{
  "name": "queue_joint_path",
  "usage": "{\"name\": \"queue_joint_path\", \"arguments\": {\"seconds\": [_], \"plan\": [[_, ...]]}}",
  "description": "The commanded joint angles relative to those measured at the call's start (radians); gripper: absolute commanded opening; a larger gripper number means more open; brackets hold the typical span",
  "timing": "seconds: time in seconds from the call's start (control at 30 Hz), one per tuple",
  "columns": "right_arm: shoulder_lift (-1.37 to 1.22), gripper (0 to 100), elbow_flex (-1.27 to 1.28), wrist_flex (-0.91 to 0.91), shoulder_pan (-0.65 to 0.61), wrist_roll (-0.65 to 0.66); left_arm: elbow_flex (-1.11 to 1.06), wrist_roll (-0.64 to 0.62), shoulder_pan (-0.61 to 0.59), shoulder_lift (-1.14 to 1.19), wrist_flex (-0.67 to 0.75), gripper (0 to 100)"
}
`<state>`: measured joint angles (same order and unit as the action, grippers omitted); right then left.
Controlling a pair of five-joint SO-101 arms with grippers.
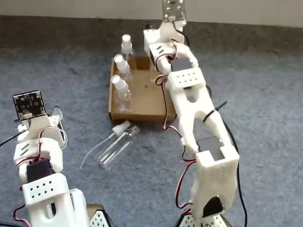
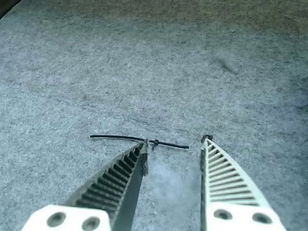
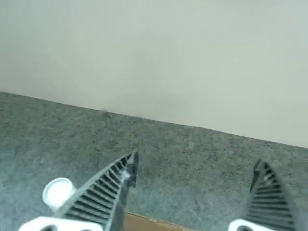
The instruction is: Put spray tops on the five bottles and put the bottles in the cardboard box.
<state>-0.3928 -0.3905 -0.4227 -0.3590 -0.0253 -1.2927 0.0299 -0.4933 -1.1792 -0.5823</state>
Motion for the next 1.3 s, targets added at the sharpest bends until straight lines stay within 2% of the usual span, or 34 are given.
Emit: {"name": "queue_joint_path", "arguments": {"seconds": [0.0, 0.17, 0.23, 0.43, 0.57, 0.67, 0.73, 0.8, 0.87, 0.93, 1.03, 1.17, 1.27], "plan": [[0.073, 31.1, -0.194, -0.166, 0.013, -0.005, 0.005, -0.011, 0.019, -0.016, 0.012, 17], [0.073, 31.0, -0.466, -0.575, 0.013, -0.003, 0.028, -0.011, 0.015, -0.015, 0.011, 17], [0.073, 28.6, -0.579, -0.739, 0.012, -0.003, 0.071, -0.006, 0.015, -0.013, -0.031, 17], [0.068, 6.0, -0.834, -1.093, 0.007, -0.003, 0.286, 0.081, 0.027, -0.012, -0.288, 17], [0.071, 3.7, -0.970, -1.331, 0.010, -0.002, 0.484, 0.206, 0.058, 0.111, -0.494, 17], [0.076, 3.7, -1.006, -1.345, 0.050, -0.002, 0.676, 0.319, 0.104, 0.314, -0.700, 17], [0.084, 3.7, -0.954, -1.343, 0.097, 0.008, 0.803, 0.402, 0.148, 0.446, -0.868, 18], [0.097, 3.7, -0.875, -1.345, 0.120, 0.077, 0.903, 0.451, 0.180, 0.547, -1.013, 23], [0.140, 3.7, -0.765, -1.345, 0.140, 0.160, 0.957, 0.474, 0.200, 0.575, -1.088, 27], [0.222, 3.7, -0.616, -1.345, 0.150, 0.210, 0.986, 0.476, 0.200, 0.559, -1.092, 30], [0.404, 3.6, -0.318, -1.343, 0.131, 0.190, 1.009, 0.471, 0.191, 0.506, -1.091, 30], [0.642, 3.6, 0.076, -1.331, -0.065, 0.123, 1.012, 0.439, 0.108, 0.467, -1.022, 30], [0.765, 3.7, 0.321, -1.205, -0.245, 0.008, 1.013, 0.419, -0.030, 0.516, -0.907, 30]]}}
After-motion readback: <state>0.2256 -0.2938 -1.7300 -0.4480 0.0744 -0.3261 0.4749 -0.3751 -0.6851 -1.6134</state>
